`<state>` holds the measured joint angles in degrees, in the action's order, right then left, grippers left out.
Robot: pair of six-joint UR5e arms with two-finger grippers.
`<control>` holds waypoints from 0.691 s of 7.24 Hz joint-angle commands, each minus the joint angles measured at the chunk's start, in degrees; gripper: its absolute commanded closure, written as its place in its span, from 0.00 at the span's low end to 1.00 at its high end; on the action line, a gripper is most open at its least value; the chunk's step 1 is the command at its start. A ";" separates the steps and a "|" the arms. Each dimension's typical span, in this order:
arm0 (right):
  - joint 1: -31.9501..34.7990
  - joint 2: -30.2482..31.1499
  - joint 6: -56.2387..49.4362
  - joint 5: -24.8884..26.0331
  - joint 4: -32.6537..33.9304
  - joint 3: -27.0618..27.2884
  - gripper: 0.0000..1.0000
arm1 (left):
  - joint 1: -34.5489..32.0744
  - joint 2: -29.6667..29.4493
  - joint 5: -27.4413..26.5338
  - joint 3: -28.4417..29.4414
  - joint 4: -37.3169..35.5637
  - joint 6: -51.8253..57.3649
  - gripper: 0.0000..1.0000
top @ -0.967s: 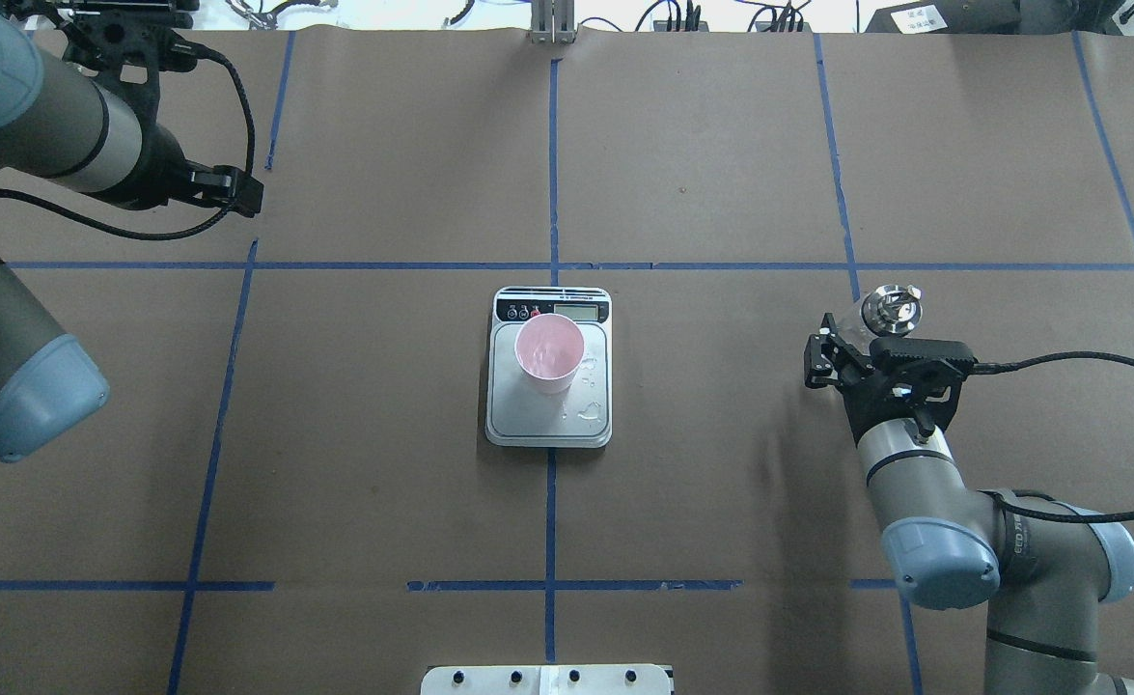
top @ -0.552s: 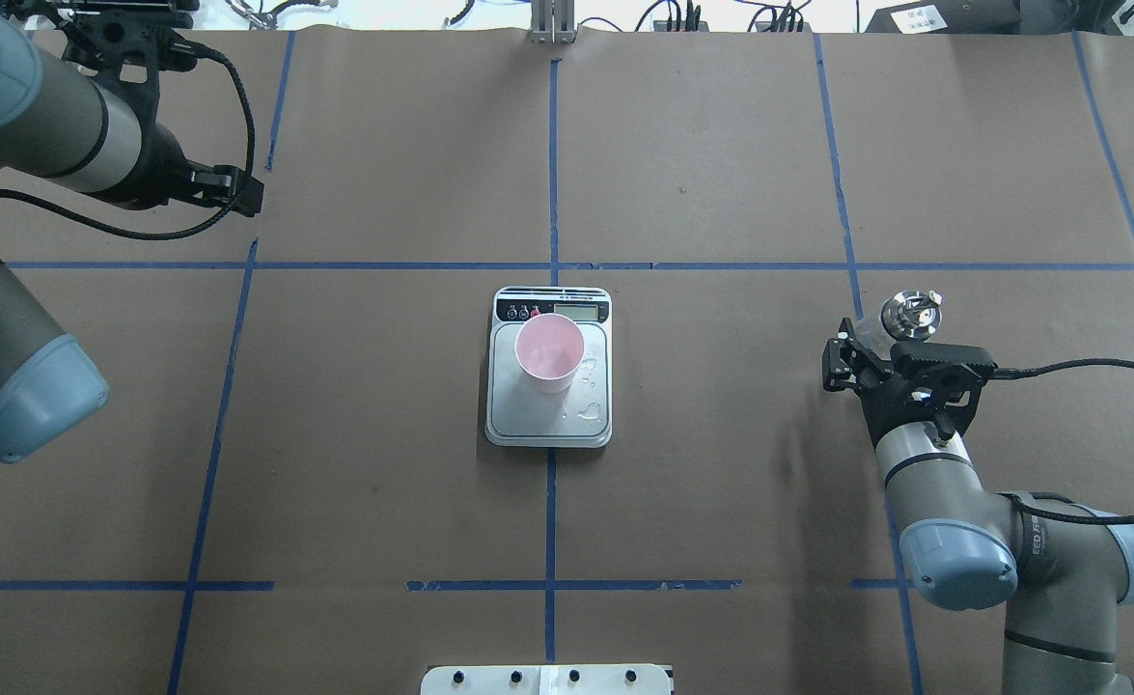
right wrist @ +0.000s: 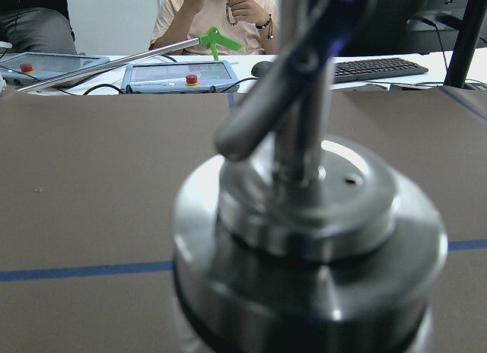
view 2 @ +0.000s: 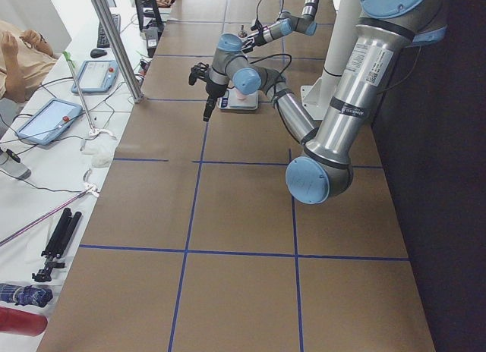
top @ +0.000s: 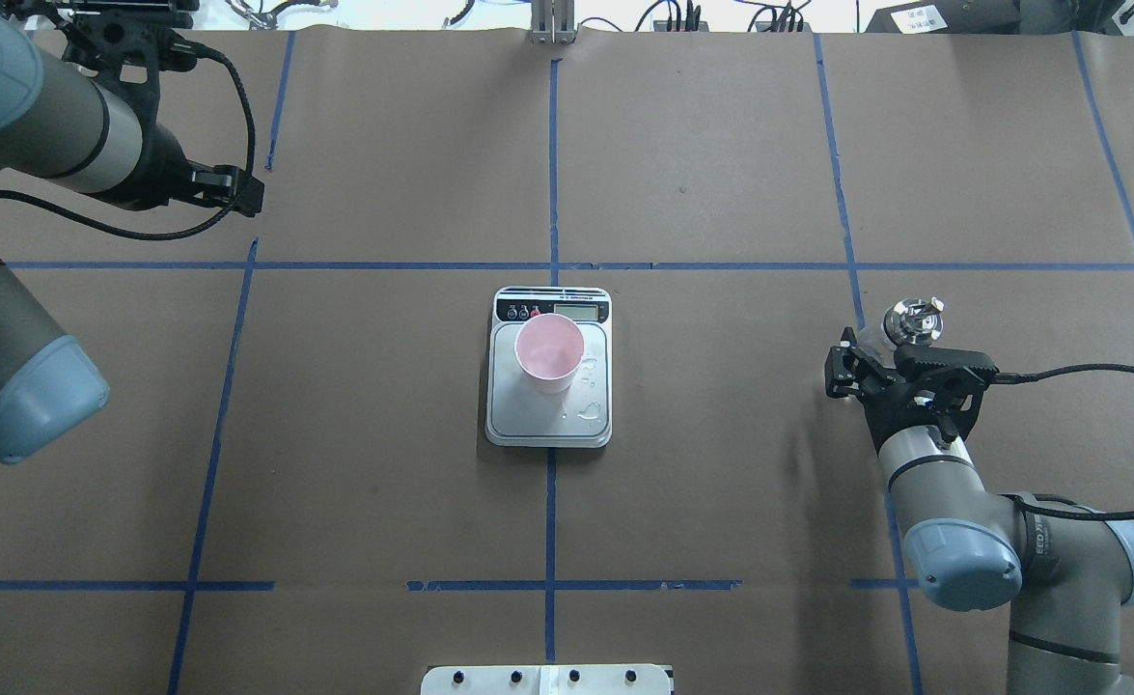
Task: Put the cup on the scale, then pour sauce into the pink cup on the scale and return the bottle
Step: 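Lower the dispenser back to its spot with the right gripper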
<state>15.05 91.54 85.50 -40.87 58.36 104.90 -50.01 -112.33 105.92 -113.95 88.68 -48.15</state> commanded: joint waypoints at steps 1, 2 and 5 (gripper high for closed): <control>-0.03 0.82 0.02 -0.35 0.00 -0.14 0.01 | 0.00 0.00 -0.01 -0.13 0.00 -0.01 0.12; -0.03 0.83 0.01 -0.35 0.00 0.12 0.00 | 0.00 -0.08 -0.01 -0.13 0.00 -0.01 0.12; -0.98 1.00 0.89 -0.44 -0.26 1.00 0.00 | -0.09 0.00 -0.01 -0.13 -0.09 -0.10 0.12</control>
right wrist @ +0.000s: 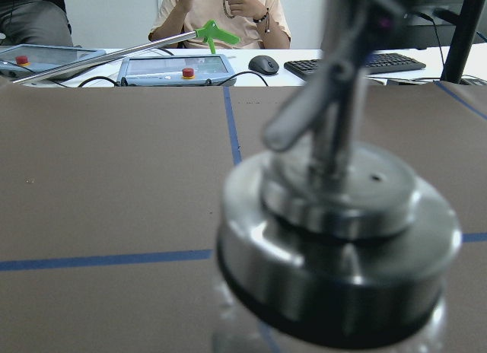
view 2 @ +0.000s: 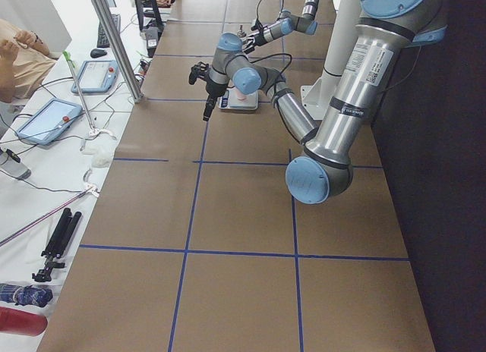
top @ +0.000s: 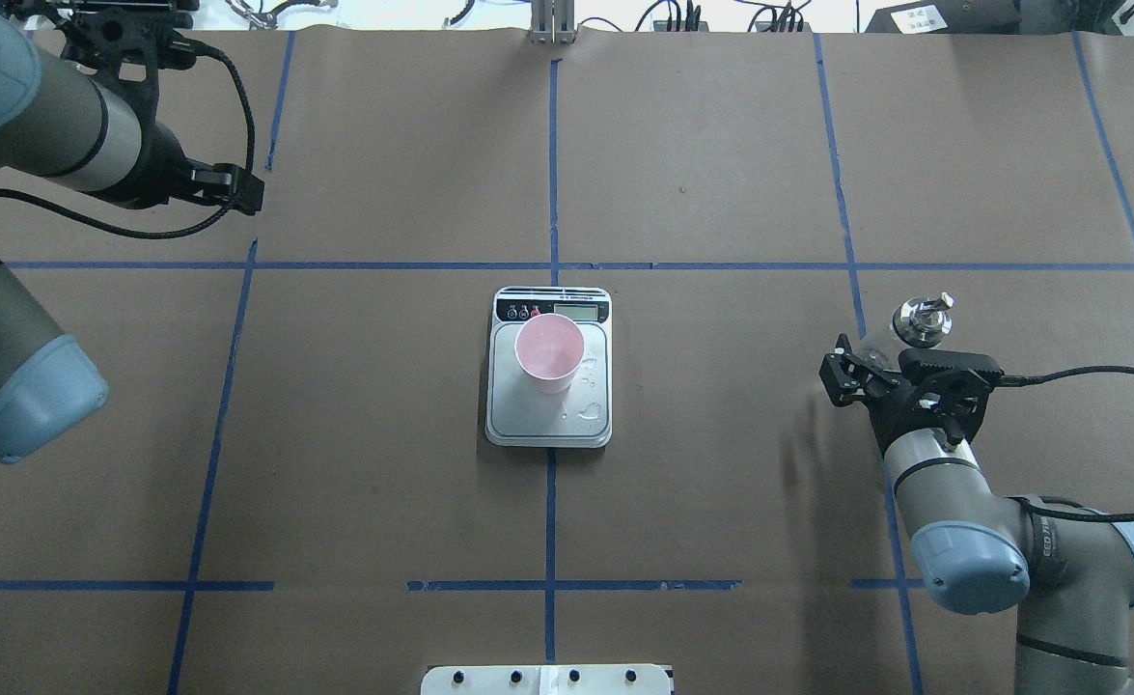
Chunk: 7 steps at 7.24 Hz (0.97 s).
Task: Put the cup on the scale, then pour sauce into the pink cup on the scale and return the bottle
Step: 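Lower the dispenser back to its spot with the right gripper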
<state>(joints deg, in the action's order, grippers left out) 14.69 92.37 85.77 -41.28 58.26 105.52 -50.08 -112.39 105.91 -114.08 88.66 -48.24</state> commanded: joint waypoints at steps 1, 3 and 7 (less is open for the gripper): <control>-3.07 2.26 4.28 -0.03 -0.34 1.52 0.00 | -0.01 0.07 0.00 0.00 -0.07 -0.01 0.10; -6.77 10.15 4.40 -0.73 -0.51 7.48 0.00 | -0.01 0.77 0.00 0.00 -0.07 -0.01 0.09; -2.07 18.70 -5.90 -17.99 -2.78 13.84 0.00 | -3.50 5.77 2.45 -1.24 0.90 12.41 0.10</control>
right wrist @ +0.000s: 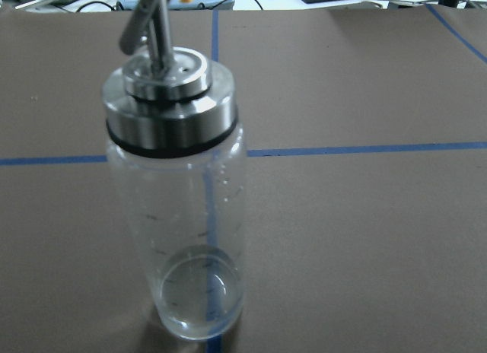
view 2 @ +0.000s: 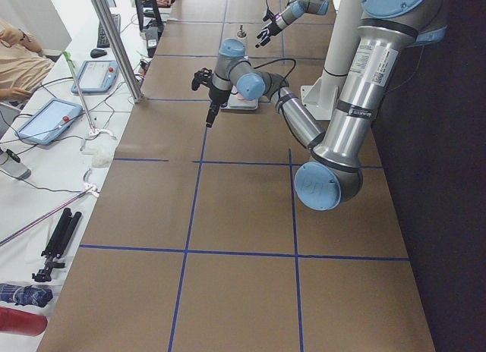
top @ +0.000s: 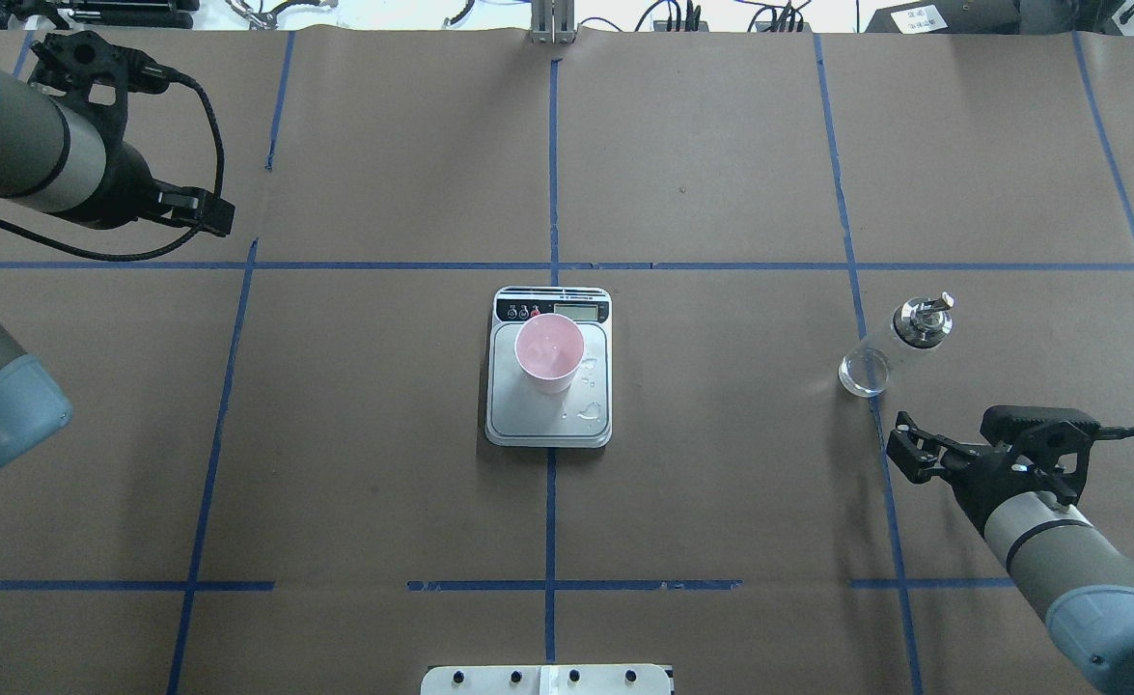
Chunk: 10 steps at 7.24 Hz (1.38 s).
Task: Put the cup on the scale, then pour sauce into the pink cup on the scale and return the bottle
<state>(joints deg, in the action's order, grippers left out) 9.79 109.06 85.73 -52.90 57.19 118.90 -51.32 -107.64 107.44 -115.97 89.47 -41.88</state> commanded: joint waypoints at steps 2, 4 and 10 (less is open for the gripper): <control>13.60 6.42 -19.56 -21.89 -17.20 -5.82 0.00 | -10.69 3.04 11.68 6.34 3.92 19.84 0.10; 40.26 2.16 -38.53 -51.01 -22.12 -14.36 0.00 | -17.13 4.88 18.47 12.85 7.81 28.57 0.10; 78.34 -26.13 -94.95 -80.61 34.09 -26.27 0.00 | -34.52 4.11 26.75 27.99 4.16 40.82 0.10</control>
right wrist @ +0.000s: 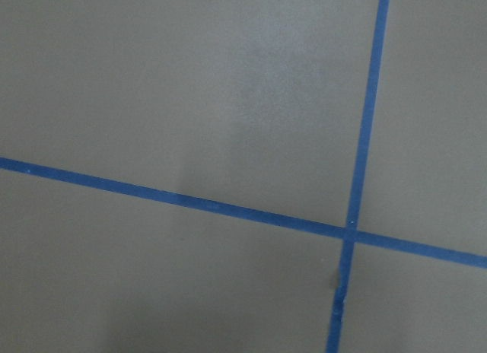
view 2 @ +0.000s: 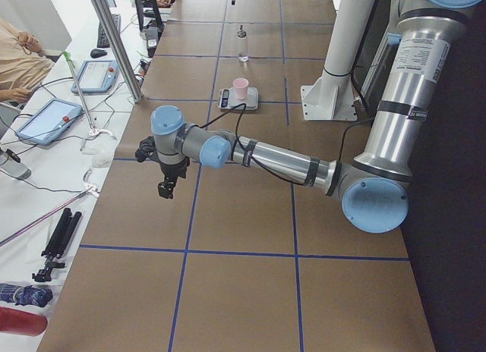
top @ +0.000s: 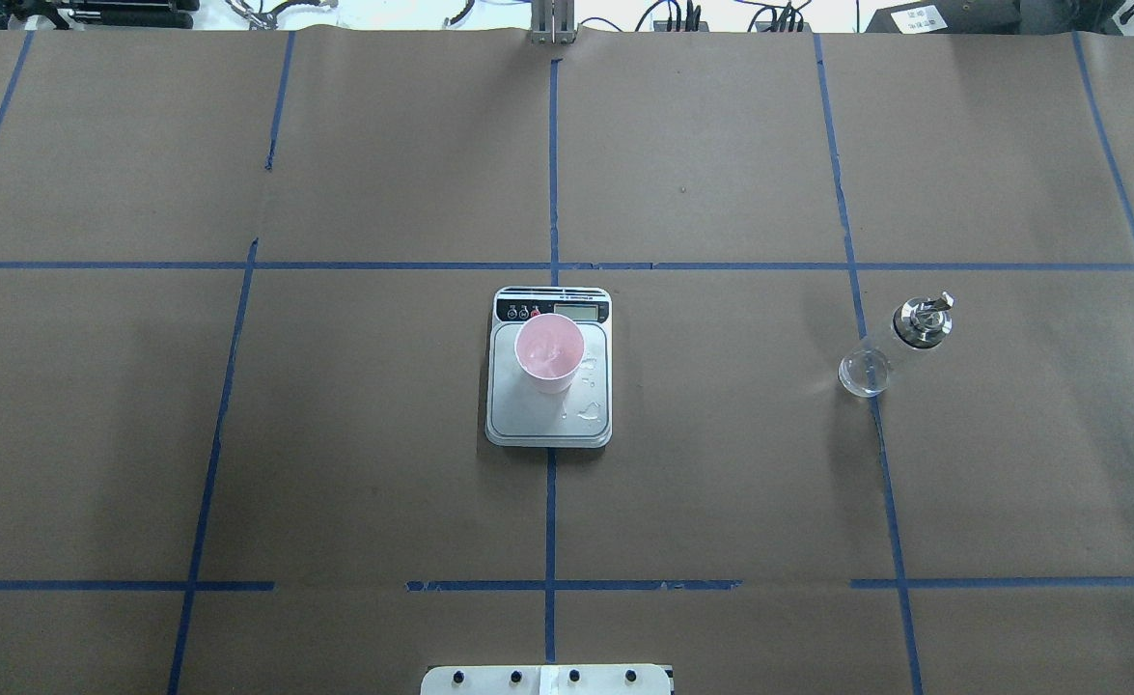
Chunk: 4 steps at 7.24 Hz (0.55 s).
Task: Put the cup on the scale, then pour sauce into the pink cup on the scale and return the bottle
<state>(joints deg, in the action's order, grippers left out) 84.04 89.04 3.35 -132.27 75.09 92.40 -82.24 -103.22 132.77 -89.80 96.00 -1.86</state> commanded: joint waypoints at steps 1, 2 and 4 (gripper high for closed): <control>5.41 -8.24 -16.93 -1.24 23.37 0.33 0.00 | -4.24 -0.31 2.13 1.65 -5.53 2.02 0.10; 5.17 -8.18 -17.84 -1.15 24.57 0.15 0.00 | -5.20 -0.22 2.40 3.65 -6.61 2.82 0.10; 5.08 -6.95 -17.94 -1.24 24.76 0.15 0.00 | -4.70 6.49 6.36 -1.39 -8.21 2.74 0.00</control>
<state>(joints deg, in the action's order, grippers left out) 89.08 81.61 -14.12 -133.47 99.12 92.32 -87.30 -101.15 137.72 -87.93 88.25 0.84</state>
